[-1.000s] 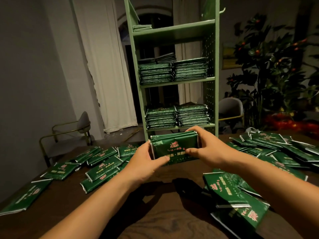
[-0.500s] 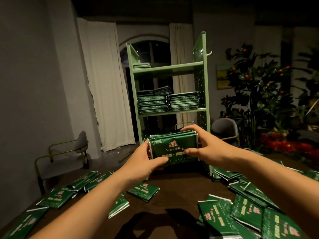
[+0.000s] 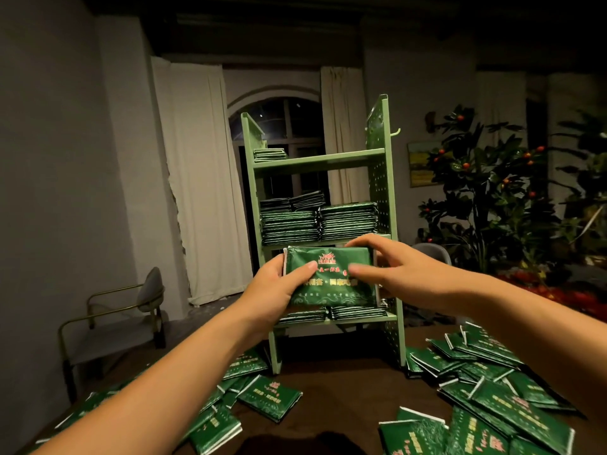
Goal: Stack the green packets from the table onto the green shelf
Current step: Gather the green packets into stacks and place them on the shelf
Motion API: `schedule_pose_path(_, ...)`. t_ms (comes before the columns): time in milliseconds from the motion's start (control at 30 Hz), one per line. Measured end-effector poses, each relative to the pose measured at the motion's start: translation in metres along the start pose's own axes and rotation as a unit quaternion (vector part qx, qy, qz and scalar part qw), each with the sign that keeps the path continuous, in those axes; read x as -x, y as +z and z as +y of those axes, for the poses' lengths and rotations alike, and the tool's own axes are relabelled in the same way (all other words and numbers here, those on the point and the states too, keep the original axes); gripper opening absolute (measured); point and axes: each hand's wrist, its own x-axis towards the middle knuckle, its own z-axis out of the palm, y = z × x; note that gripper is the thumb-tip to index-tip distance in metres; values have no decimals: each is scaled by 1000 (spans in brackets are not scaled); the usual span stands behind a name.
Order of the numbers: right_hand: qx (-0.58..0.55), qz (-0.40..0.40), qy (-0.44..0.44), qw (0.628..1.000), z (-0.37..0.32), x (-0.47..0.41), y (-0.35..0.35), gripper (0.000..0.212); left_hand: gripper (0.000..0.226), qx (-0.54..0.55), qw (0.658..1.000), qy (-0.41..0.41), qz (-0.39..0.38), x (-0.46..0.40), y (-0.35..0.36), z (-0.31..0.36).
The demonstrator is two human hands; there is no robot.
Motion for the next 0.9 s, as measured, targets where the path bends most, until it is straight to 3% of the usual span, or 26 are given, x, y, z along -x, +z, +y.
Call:
schedule_pose_path(100, 154, 79, -93, 981, 2, 0, -13, 41, 14, 32, 999, -20, 24, -10, 0, 8)
schedule_pose_path(133, 239, 110, -143, 954, 1, 2, -17, 50, 13, 35, 999, -24, 33, -14, 0, 11)
schedule_pose_path(233, 484, 118, -277, 821, 0, 4, -19, 72, 15, 52, 997, -33, 35, -21, 1, 18)
schedule_pose_path(300, 530, 128, -328, 772, 3, 1, -16, 63, 18, 54, 997, -49, 19, -26, 5, 22)
schedule_pose_path(433, 527, 172, -422, 717, 9, -5, -22, 33, 22, 64, 995, -79, -2, -39, 15, 27)
schedule_pose_path(567, 533, 165, -447, 699, 15, -12, -35, 35, 25, 45, 994, -96, -9, -59, 19, 38)
schedule_pose_path(700, 527, 158, -449, 704, 18, -22, -49, 34, 24, 15, 995, -101, -11, -76, 30, 47)
schedule_pose_path(767, 521, 168, -447, 707, 19, -27, -55, 34, 33, 51, 994, -95, -9, -83, 33, 51)
schedule_pose_path(833, 499, 212, -426, 724, 18, -34, -62, 35, 43, 106, 991, -76, 17, -94, 33, 54)
schedule_pose_path(867, 485, 249, -405, 734, 18, -39, -68, 36, 42, 81, 995, -48, 44, -101, 30, 53)
schedule_pose_path(900, 471, 289, -377, 743, 15, -43, -74, 34, 38, -18, 997, 1, 82, -109, 26, 52)
